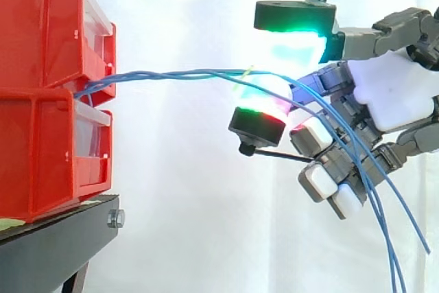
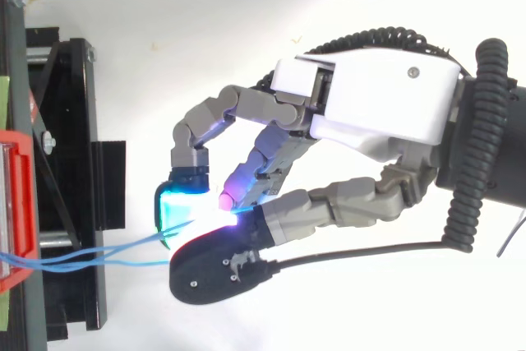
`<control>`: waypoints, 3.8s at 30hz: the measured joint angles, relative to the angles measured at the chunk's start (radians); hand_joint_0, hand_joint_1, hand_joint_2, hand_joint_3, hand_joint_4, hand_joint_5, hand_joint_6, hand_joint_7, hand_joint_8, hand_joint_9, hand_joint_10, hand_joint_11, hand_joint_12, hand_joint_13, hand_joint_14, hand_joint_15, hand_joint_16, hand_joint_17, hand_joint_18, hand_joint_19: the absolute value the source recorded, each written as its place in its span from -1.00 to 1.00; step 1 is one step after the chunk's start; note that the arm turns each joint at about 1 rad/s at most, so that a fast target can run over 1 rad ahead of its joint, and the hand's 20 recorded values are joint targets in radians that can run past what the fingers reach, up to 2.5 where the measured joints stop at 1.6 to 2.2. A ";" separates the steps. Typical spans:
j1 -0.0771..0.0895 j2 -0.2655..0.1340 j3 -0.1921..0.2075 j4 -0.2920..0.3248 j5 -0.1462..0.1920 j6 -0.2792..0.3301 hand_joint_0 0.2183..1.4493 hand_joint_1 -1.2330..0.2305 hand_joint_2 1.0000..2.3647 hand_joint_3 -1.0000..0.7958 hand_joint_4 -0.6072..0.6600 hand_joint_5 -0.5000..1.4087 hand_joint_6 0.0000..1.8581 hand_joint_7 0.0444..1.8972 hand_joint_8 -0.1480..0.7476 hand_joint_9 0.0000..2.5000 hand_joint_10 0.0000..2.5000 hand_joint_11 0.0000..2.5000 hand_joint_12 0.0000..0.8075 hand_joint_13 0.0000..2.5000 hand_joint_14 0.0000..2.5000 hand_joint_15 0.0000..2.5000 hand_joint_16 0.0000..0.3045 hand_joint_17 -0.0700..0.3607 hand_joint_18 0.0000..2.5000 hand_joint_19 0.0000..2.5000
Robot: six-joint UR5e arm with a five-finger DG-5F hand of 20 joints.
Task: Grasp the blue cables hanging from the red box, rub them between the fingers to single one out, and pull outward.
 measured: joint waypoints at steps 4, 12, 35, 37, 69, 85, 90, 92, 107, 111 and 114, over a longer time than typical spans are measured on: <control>0.000 0.000 0.002 0.000 0.000 0.000 -0.32 -0.45 -0.98 -0.21 -0.07 -0.63 -0.05 0.08 -0.17 -0.15 -0.98 -0.41 -0.19 -0.25 -0.98 -0.48 -0.71 -0.22 -0.37 -0.52; 0.000 0.000 0.008 -0.003 0.000 0.000 -0.14 -0.58 -1.00 -0.44 -0.25 -0.64 -0.02 -0.03 -0.24 -0.19 -0.98 -0.43 -0.22 -0.27 -0.98 -0.51 -0.73 -0.25 -0.36 -0.59; 0.001 0.000 0.015 -0.009 -0.001 -0.001 -0.47 -0.19 -1.00 -0.44 -0.01 -0.61 -0.07 0.02 -0.17 -0.10 -0.98 -0.43 -0.17 -0.23 -0.98 -0.49 -0.71 -0.21 -0.35 -0.51; 0.001 0.000 0.015 -0.011 -0.002 -0.002 -0.44 -0.11 -1.00 -0.44 0.00 -0.61 -0.08 0.04 -0.17 -0.10 -0.98 -0.43 -0.17 -0.23 -0.98 -0.49 -0.71 -0.21 -0.35 -0.50; 0.002 0.000 0.014 -0.089 -0.067 -0.006 -0.16 -0.55 -1.00 -0.41 -0.22 -0.63 -0.03 0.09 -0.23 -0.17 -0.98 -0.42 -0.20 -0.27 -0.98 -0.51 -0.73 -0.24 -0.36 -0.56; 0.006 0.000 0.013 -0.092 -0.067 -0.002 -0.19 -0.65 -1.00 -0.44 -0.31 -0.63 -0.02 0.02 -0.27 -0.17 -0.98 -0.43 -0.22 -0.27 -0.98 -0.51 -0.74 -0.26 -0.35 -0.57; 0.004 0.000 0.014 -0.092 -0.068 0.001 -0.29 -0.66 -1.00 -0.44 -0.15 -0.61 -0.04 0.06 -0.25 -0.14 -0.98 -0.42 -0.24 -0.27 -0.98 -0.51 -0.74 -0.26 -0.35 -0.55; 0.003 0.000 0.014 -0.092 -0.072 0.003 -0.46 -0.58 -1.00 -0.44 -0.12 -0.60 -0.05 0.08 -0.23 -0.11 -0.98 -0.42 -0.20 -0.25 -0.98 -0.49 -0.73 -0.24 -0.34 -0.53; 0.003 0.000 0.015 -0.094 -0.084 0.007 -0.49 0.05 -1.00 -0.44 -0.08 -0.58 -0.10 0.10 -0.16 -0.06 -0.98 -0.45 -0.15 -0.21 -0.98 -0.49 -0.70 -0.19 -0.34 -0.49; 0.004 0.001 0.016 -0.094 -0.084 0.007 -0.46 -0.05 -1.00 -0.42 -0.06 -0.59 -0.09 0.14 -0.17 -0.06 -0.98 -0.43 -0.16 -0.22 -0.98 -0.48 -0.70 -0.20 -0.35 -0.48; 0.004 0.001 0.016 -0.094 -0.084 0.007 -0.47 -0.06 -1.00 -0.44 -0.05 -0.59 -0.09 0.13 -0.15 -0.06 -0.98 -0.44 -0.15 -0.22 -0.98 -0.48 -0.70 -0.19 -0.34 -0.48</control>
